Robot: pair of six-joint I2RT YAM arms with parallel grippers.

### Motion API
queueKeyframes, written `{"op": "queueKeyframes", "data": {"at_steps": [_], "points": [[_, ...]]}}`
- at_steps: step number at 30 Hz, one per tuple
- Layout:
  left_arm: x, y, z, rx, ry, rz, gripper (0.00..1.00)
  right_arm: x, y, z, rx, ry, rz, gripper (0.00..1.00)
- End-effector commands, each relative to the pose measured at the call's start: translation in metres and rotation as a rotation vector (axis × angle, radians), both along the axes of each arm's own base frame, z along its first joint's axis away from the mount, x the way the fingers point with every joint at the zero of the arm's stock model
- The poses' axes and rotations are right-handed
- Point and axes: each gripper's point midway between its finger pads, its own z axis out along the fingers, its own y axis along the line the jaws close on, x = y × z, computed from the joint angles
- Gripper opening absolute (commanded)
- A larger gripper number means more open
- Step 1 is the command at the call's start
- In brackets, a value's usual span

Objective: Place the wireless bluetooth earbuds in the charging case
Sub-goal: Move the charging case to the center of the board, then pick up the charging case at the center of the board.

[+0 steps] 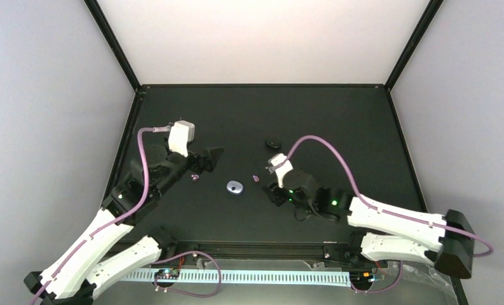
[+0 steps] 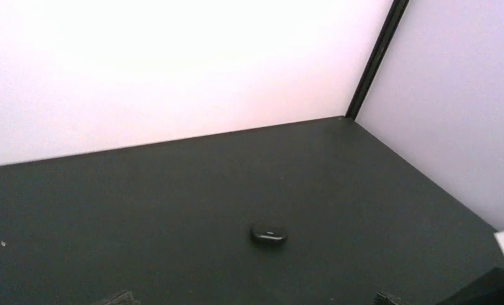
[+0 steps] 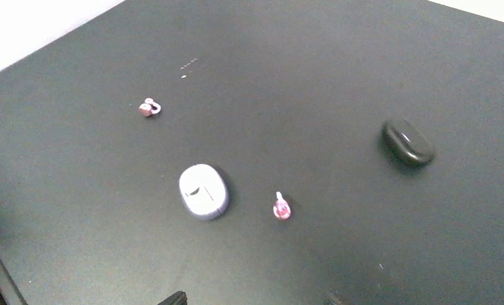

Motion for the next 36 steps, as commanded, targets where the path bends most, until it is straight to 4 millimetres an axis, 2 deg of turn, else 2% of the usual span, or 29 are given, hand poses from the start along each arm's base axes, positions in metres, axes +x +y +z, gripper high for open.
{"op": "queueKeyframes", "data": {"at_steps": [1,3,6,8,11,15,19,23,30,36], "points": [[0.0,0.01,-0.01,0.165,-0.106,0.0,0.99,0.007,0.048,0.01,-0.007,-0.081,0.153,0.57],[-0.004,0.013,-0.014,0.185,-0.128,-0.006,0.99,0.006,0.063,0.006,-0.017,-0.056,0.214,0.57],[-0.013,0.015,-0.014,0.16,-0.177,-0.023,0.99,0.015,0.077,0.008,0.012,-0.005,0.231,0.57],[-0.017,0.017,-0.015,0.138,-0.209,-0.027,0.99,0.02,0.081,0.013,0.074,0.021,0.247,0.57],[-0.02,0.023,-0.02,0.119,-0.221,-0.005,0.99,0.02,0.086,0.009,0.101,0.068,0.312,0.57],[-0.021,0.026,-0.023,0.119,-0.223,0.006,0.99,0.011,0.091,-0.019,-0.011,0.116,0.399,0.57],[-0.022,0.024,-0.022,0.108,-0.222,-0.007,0.99,0.016,0.092,-0.047,-0.086,0.172,0.379,0.57],[-0.023,0.021,-0.022,0.102,-0.22,-0.021,0.99,0.017,0.106,-0.061,-0.104,0.206,0.404,0.57],[-0.022,0.023,-0.024,0.109,-0.221,-0.014,0.99,0.03,0.132,-0.075,-0.147,0.189,0.433,0.57],[-0.022,0.022,-0.025,0.116,-0.22,-0.013,0.99,0.044,0.147,-0.102,-0.197,0.215,0.417,0.59]]}}
